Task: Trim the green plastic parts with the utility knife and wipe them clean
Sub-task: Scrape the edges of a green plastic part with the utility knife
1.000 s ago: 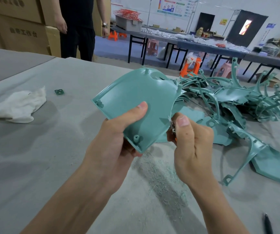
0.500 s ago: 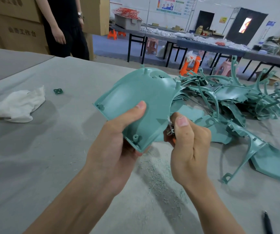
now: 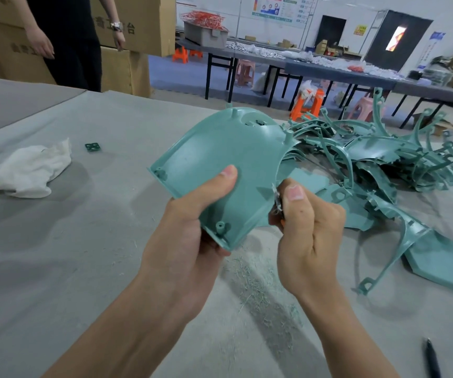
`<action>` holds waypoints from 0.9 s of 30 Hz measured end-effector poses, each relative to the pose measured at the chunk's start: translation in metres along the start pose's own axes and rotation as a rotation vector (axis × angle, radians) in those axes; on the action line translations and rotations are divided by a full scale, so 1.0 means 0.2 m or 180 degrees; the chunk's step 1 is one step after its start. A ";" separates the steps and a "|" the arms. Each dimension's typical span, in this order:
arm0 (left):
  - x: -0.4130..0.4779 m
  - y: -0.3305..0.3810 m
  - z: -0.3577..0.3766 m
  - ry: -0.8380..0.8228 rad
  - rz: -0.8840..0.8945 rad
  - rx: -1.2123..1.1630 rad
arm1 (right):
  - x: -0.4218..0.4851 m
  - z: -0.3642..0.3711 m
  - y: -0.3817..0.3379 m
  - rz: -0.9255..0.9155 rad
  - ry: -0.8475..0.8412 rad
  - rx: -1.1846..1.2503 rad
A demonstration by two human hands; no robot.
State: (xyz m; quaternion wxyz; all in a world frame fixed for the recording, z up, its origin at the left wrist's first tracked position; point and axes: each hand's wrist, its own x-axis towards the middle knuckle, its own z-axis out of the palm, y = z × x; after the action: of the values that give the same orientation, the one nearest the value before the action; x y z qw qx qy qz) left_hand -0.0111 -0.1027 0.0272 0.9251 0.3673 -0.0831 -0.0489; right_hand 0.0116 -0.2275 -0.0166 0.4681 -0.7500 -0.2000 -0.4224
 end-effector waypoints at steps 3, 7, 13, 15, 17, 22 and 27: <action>0.00 0.00 -0.01 -0.0080 -0.0001 -0.0056 | 0.00 0.00 0.00 0.0011 -0.0040 0.0098; -0.01 -0.01 0.00 -0.0119 -0.0033 -0.0066 | 0.01 -0.01 0.00 0.0110 0.0017 0.0054; 0.00 0.00 -0.01 -0.0041 -0.0037 0.0034 | 0.00 0.00 0.00 0.0107 -0.0109 0.0244; 0.00 0.00 -0.01 -0.0020 -0.0062 0.0084 | 0.00 0.00 0.00 0.0134 -0.0098 0.0241; 0.00 0.00 -0.01 -0.0061 -0.0091 0.0056 | 0.00 0.00 -0.01 0.0148 -0.0030 0.0231; -0.01 0.00 -0.01 -0.0160 -0.0068 -0.0038 | 0.01 0.00 -0.02 -0.0005 0.0110 0.0008; 0.00 -0.02 -0.02 -0.0038 -0.0065 0.0038 | 0.01 0.00 -0.01 -0.0015 0.0218 -0.0134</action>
State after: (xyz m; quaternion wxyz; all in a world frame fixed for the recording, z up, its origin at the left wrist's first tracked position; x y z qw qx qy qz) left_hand -0.0112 -0.1029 0.0206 0.9218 0.3733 -0.0852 -0.0600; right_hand 0.0112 -0.2263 -0.0141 0.4578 -0.7443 -0.1766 -0.4531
